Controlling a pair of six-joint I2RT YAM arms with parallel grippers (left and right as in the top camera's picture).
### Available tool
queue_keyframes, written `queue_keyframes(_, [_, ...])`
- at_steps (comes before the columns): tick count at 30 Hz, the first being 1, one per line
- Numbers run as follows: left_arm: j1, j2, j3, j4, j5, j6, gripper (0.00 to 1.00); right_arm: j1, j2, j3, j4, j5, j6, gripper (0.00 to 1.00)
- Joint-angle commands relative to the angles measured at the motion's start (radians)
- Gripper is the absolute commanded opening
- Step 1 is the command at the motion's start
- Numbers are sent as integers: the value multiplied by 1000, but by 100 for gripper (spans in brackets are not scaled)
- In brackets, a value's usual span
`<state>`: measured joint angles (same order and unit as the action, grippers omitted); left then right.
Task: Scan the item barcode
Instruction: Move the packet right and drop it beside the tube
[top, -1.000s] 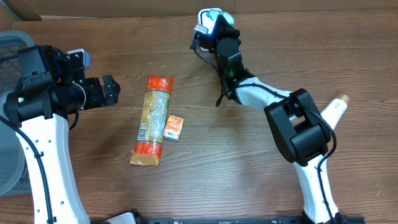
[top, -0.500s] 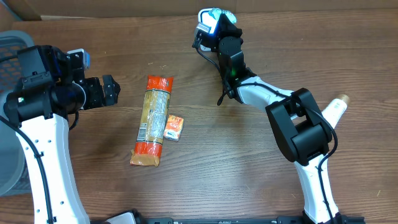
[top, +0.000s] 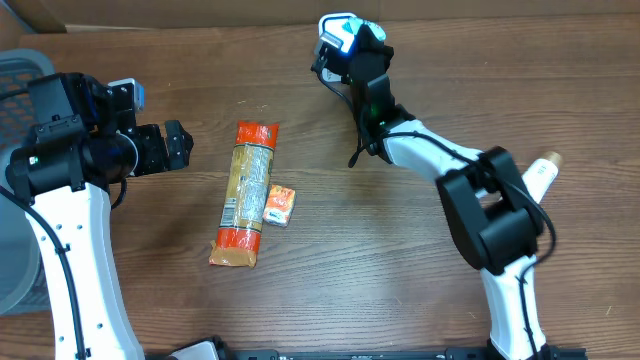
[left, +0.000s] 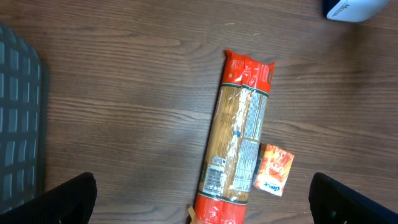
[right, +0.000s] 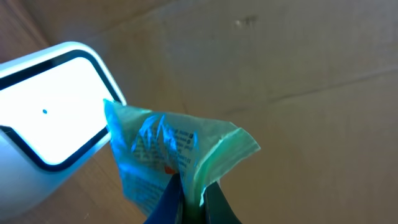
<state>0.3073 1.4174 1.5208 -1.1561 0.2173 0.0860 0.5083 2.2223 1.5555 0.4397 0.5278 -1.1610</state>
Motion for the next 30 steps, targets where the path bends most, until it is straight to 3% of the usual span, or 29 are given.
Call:
queue_keyframes(1, [-5,-17,19,1,11,23,100,36,-215,17,-105,22,172,4])
queue_keyframes(6, [-5,-17,19,1,12,23,100,55,-446,17,-521,3,670,4])
queue_keyframes(10, [-5,-17,19,1,12,23,100,19,-613,17,-879,-159,1143,4])
queue_keyframes(14, [-5,-17,19,1,12,23,100,-69,-707,17,-1175,-271,1469,4])
queue_keyframes(19, [-5,-17,19,1,12,23,100,-229,-699,-9,-1429,-316,1604,4])
queue_keyframes(30, [-5,-17,19,1,12,23,100,-508,-570,-250,-1329,-371,1603,4])
